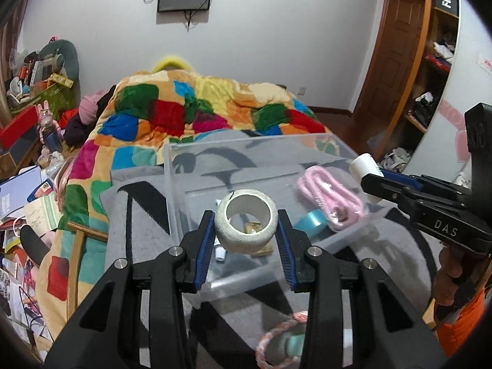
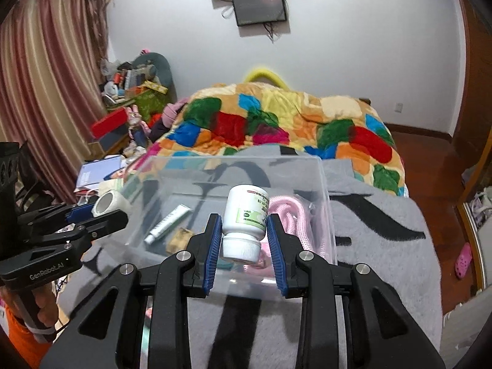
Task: Organize objects
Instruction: 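Drop the white tape into the box with the left tool while the right drops the pill bottle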
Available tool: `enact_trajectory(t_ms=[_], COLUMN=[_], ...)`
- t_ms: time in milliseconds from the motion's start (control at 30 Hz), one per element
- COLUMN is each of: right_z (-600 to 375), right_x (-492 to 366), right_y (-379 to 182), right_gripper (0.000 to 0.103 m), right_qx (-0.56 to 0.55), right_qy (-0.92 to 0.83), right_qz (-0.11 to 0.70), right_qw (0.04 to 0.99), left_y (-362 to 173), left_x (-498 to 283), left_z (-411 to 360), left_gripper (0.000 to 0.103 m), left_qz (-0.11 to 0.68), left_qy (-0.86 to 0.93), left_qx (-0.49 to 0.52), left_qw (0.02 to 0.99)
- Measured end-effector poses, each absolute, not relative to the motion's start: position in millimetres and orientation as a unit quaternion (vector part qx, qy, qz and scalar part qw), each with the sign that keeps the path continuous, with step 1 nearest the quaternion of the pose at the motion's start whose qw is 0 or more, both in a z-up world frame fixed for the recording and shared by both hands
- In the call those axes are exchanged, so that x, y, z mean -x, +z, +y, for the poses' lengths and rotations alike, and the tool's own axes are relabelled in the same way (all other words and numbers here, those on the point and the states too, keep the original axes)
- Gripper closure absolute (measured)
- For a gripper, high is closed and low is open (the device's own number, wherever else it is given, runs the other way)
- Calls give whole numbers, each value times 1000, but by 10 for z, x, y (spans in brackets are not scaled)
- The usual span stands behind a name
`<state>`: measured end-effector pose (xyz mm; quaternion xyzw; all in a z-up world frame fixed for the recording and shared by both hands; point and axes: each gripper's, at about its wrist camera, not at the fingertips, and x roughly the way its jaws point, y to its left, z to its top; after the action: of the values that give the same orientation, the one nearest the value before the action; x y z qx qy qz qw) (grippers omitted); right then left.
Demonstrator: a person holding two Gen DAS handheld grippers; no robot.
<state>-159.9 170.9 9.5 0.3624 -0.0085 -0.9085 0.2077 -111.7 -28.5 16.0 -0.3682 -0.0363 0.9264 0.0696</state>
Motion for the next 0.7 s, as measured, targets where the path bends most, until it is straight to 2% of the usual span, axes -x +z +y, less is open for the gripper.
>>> enact_trajectory(t_ms=[267, 700], right_z=[1723, 1711], right_x=[1743, 1316], right_y=[-168, 58], right_gripper=[75, 72], right_qx=[-395, -366], right_qy=[-897, -898], right_qz=[-3, 13], right_qw=[198, 243], left_y=[39, 295], left_x=[1172, 849], left_z=[-274, -245], left_gripper=[63, 49], left_qz=[-28, -18], left_qy=[922, 935], left_qx=[380, 347], left_qw=[63, 74])
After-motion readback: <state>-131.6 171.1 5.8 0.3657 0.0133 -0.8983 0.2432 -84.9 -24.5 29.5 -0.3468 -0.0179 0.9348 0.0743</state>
